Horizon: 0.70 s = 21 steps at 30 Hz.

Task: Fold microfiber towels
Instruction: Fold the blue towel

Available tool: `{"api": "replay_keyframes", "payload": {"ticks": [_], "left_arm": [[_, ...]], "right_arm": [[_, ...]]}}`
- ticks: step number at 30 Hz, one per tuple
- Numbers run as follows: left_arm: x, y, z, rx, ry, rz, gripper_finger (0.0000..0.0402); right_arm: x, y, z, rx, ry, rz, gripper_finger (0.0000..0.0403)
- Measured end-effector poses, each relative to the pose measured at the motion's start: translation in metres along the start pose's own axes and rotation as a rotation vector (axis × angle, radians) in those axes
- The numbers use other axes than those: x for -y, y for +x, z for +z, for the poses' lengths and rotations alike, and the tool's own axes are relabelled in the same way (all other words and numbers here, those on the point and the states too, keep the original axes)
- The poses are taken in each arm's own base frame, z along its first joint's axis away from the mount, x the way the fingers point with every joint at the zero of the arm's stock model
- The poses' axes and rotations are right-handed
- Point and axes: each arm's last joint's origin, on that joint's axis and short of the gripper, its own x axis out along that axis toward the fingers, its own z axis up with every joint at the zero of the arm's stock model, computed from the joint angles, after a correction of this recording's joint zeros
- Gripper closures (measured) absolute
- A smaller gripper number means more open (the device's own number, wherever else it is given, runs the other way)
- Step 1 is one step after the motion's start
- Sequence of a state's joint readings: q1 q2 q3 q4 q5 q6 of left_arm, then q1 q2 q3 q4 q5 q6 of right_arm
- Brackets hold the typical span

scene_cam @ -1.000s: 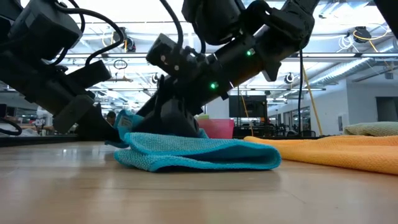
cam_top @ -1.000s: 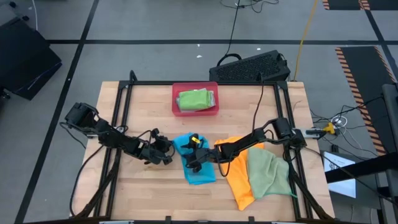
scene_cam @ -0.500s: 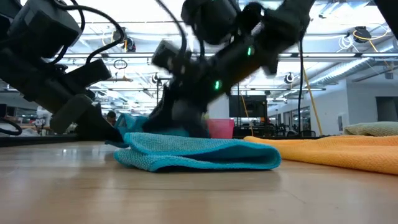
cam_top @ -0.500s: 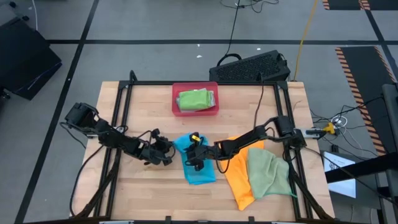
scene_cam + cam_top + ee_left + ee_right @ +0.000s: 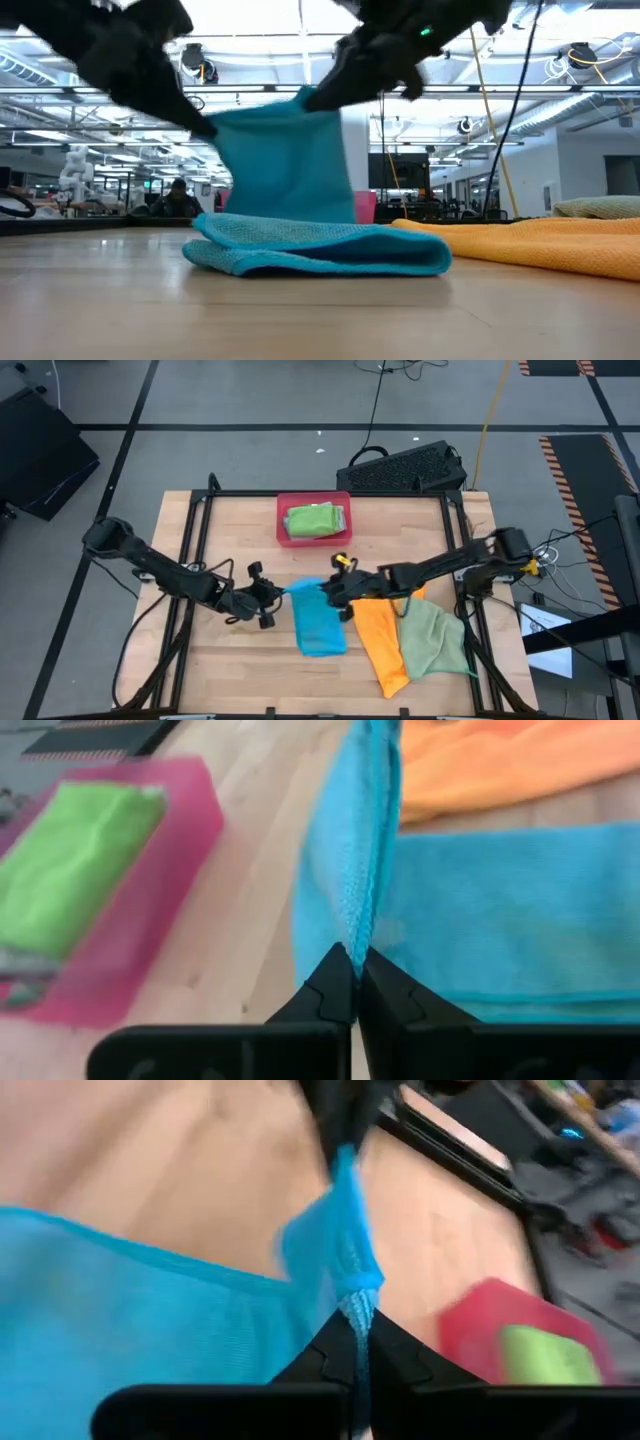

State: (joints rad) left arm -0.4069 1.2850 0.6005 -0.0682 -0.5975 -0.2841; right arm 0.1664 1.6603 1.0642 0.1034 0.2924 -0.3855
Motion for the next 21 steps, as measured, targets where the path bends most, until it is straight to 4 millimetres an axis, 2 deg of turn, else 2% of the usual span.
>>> {"api": "replay_keyframes", "payload": {"ticks": [4, 8, 14, 21], "left_arm": [[0.000, -0.010, 0.019, 0.018, 0.030, -0.061, 0.0394], [0.003, -0.013, 0.032, 0.040, 0.066, -0.126, 0.0394], [0.007, -0.010, 0.026, 0.003, -0.003, -0.177, 0.0394], [0.027, 0.002, 0.021, 0.001, -0.006, -0.290, 0.0394]], "right_arm": [[0.001, -0.017, -0.014, 0.105, 0.089, 0.047, 0.0401], [-0.010, -0.019, -0.033, 0.200, 0.133, 0.076, 0.0402], [-0.024, -0.023, -0.043, 0.238, 0.203, 0.123, 0.0402], [-0.043, -0.021, -0.045, 0.234, 0.241, 0.258, 0.0402]]}}
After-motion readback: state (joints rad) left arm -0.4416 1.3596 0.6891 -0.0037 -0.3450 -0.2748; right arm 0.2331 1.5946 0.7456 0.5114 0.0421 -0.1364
